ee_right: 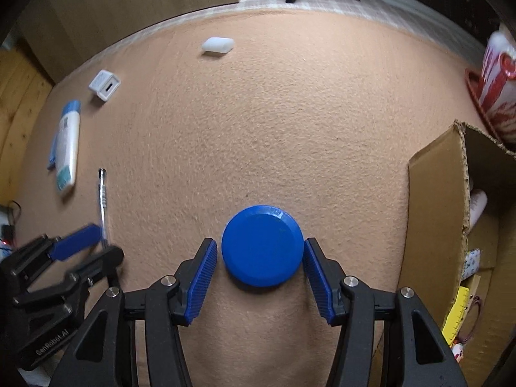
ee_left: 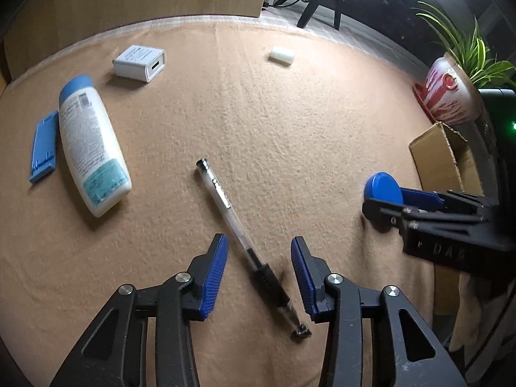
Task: Organize objects
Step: 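Grasp the blue round lid with the right tool while the left tool holds the pen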
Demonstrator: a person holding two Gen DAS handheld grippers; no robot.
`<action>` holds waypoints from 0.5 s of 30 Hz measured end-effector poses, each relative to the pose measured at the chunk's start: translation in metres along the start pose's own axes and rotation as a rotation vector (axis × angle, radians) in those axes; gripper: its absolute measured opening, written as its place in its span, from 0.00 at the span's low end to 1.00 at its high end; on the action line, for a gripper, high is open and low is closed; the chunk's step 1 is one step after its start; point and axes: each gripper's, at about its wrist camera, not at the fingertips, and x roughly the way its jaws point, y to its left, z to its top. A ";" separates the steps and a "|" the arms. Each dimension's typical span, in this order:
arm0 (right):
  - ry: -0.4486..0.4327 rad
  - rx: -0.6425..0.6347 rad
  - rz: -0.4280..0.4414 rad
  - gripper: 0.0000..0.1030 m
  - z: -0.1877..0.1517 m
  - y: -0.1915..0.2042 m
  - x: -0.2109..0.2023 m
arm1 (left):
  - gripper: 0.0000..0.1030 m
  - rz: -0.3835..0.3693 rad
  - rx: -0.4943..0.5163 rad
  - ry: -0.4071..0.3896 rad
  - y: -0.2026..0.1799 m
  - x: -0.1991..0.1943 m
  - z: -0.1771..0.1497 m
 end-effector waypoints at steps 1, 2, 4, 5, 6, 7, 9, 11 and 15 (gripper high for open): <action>-0.006 -0.013 -0.014 0.50 -0.002 0.002 0.000 | 0.38 0.008 0.007 -0.001 -0.001 0.001 0.001; -0.010 -0.025 -0.026 0.50 -0.003 0.004 -0.001 | 0.35 0.017 0.013 -0.002 -0.002 0.001 0.001; -0.020 -0.054 -0.055 0.50 -0.007 0.009 -0.002 | 0.32 0.020 0.027 -0.006 -0.003 0.002 0.002; -0.025 -0.060 -0.060 0.50 -0.008 0.011 -0.003 | 0.28 0.026 0.039 -0.008 -0.003 0.002 0.001; -0.027 -0.061 -0.059 0.49 -0.010 0.011 -0.003 | 0.22 0.036 0.053 -0.012 -0.003 0.002 0.001; -0.028 -0.061 -0.056 0.49 -0.010 0.012 -0.004 | 0.21 0.041 0.063 -0.014 -0.002 0.001 0.000; -0.030 -0.062 -0.054 0.46 -0.011 0.016 -0.005 | 0.19 0.031 0.069 -0.016 0.000 0.003 0.002; -0.030 -0.061 -0.050 0.45 -0.013 0.017 -0.006 | 0.18 0.027 0.067 -0.016 0.003 0.002 0.001; -0.046 -0.055 -0.041 0.45 -0.027 0.018 -0.005 | 0.15 0.013 0.053 -0.014 0.006 0.002 0.000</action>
